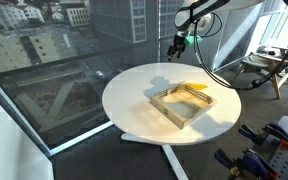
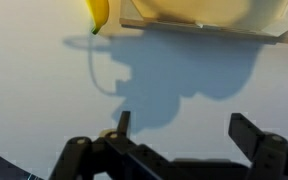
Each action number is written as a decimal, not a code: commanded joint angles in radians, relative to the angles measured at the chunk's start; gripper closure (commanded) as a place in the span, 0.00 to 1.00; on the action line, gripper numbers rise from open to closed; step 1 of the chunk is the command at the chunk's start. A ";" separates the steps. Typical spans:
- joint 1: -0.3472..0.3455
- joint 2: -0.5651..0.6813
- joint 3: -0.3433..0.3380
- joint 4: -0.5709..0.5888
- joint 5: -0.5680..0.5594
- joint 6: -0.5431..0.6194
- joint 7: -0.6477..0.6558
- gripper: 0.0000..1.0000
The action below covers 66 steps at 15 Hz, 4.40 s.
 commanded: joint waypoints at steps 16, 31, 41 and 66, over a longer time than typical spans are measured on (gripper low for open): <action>0.016 -0.011 -0.010 0.001 0.010 -0.004 -0.004 0.00; 0.012 -0.102 0.006 -0.037 0.027 0.028 -0.015 0.00; 0.010 -0.212 0.014 -0.154 0.031 -0.102 -0.072 0.00; 0.097 -0.424 -0.005 -0.427 0.061 0.009 0.011 0.00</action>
